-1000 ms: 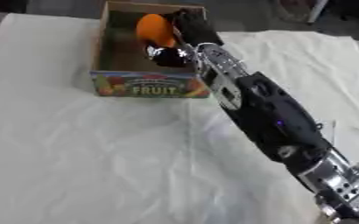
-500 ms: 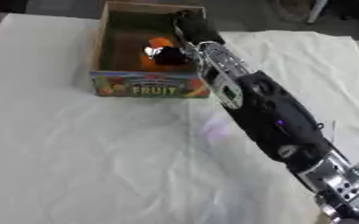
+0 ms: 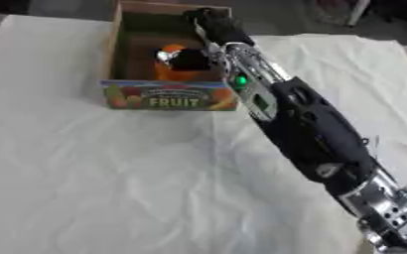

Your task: Pick up objects on the table and place them in the box.

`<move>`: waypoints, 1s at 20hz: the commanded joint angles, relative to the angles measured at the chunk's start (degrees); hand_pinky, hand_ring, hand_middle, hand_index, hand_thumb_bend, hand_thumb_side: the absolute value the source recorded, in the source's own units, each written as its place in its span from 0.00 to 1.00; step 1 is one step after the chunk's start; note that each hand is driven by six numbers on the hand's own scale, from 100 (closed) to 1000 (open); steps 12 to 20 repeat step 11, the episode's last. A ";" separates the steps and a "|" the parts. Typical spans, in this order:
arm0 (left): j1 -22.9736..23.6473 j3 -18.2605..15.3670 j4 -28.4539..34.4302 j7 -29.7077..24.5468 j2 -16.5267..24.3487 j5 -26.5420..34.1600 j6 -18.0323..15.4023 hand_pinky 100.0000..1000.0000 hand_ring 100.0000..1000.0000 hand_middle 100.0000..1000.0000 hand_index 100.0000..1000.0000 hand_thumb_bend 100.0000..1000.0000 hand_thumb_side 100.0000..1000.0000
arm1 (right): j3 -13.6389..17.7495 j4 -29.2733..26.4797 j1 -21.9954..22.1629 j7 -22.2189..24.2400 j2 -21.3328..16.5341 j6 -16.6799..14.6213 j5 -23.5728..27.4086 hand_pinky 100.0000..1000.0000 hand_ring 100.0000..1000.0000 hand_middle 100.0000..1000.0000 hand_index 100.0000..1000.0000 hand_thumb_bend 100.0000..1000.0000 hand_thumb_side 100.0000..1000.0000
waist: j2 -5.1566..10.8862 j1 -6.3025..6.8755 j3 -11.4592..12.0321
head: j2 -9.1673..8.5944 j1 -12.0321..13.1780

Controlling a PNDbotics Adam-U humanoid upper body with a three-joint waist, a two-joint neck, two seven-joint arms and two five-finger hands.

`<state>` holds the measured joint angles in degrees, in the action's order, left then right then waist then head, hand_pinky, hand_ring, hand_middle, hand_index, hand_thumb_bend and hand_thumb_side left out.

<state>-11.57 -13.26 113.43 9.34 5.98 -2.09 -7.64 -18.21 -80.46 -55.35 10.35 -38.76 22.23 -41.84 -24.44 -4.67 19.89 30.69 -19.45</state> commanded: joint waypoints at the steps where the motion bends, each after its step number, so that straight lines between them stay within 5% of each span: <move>1: 0.14 -0.22 1.07 0.35 0.51 0.00 0.15 0.24 0.31 0.61 0.65 0.00 0.65 | 1.78 -7.43 0.11 -1.06 -4.01 1.56 3.22 0.96 1.00 0.75 0.91 0.33 0.78 | 1.94 0.60 -0.43 | 0.46 0.58; 9: 0.60 -0.71 1.16 1.06 0.51 -0.23 0.50 0.24 0.32 0.61 0.65 0.00 0.66 | 8.60 -32.16 9.32 -3.73 -11.63 7.98 14.90 0.96 1.00 0.72 0.90 0.24 0.75 | 3.60 1.50 -3.18 | 1.62 2.36; 11: 0.76 -0.75 1.17 1.15 0.43 -0.26 0.59 0.24 0.32 0.61 0.65 0.00 0.66 | 10.19 -33.66 11.46 -6.07 -12.15 6.59 17.63 0.96 1.00 0.72 0.90 0.12 0.71 | 3.95 1.80 -3.83 | 1.92 2.82; 20: 0.76 -0.75 1.17 1.15 0.43 -0.26 0.59 0.24 0.32 0.61 0.65 0.00 0.66 | 10.19 -33.66 11.46 -6.07 -12.15 6.59 17.63 0.96 1.00 0.72 0.90 0.12 0.71 | 3.95 1.80 -3.83 | 1.92 2.82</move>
